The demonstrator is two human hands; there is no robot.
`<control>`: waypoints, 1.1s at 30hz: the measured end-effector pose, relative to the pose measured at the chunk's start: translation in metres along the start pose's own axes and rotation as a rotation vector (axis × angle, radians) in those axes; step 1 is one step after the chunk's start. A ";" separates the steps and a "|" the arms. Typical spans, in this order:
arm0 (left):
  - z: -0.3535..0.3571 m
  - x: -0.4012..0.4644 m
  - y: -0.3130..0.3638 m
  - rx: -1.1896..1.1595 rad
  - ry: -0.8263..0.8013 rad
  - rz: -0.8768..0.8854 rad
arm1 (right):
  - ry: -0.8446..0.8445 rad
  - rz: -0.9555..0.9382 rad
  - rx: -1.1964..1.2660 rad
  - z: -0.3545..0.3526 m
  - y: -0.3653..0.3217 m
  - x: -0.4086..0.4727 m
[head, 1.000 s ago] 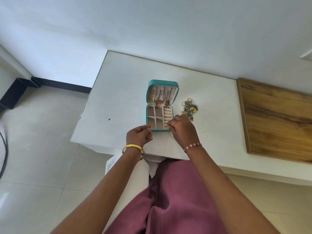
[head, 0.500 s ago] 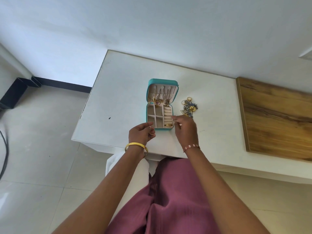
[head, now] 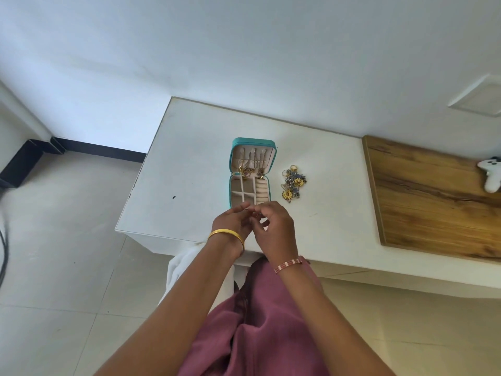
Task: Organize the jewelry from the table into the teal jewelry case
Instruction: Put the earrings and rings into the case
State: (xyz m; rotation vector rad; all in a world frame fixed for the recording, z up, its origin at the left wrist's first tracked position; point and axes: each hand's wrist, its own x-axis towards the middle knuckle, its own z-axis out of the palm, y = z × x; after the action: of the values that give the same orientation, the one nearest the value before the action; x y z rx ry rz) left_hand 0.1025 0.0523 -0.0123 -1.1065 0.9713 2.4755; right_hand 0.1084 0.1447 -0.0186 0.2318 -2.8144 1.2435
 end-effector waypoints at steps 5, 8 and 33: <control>0.006 -0.007 0.005 -0.121 0.013 -0.133 | -0.042 -0.106 -0.152 -0.009 0.004 -0.002; 0.007 -0.012 0.004 -0.112 0.002 -0.151 | -0.009 -0.103 -0.117 -0.013 0.004 -0.001; -0.008 -0.008 -0.003 0.118 -0.094 -0.166 | -0.126 0.305 0.482 -0.033 0.007 0.002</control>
State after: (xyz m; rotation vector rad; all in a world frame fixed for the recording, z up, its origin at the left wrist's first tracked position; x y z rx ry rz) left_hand 0.1140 0.0492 -0.0120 -0.9820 0.9439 2.2853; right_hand 0.1049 0.1735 -0.0017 -0.1129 -2.6708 2.0337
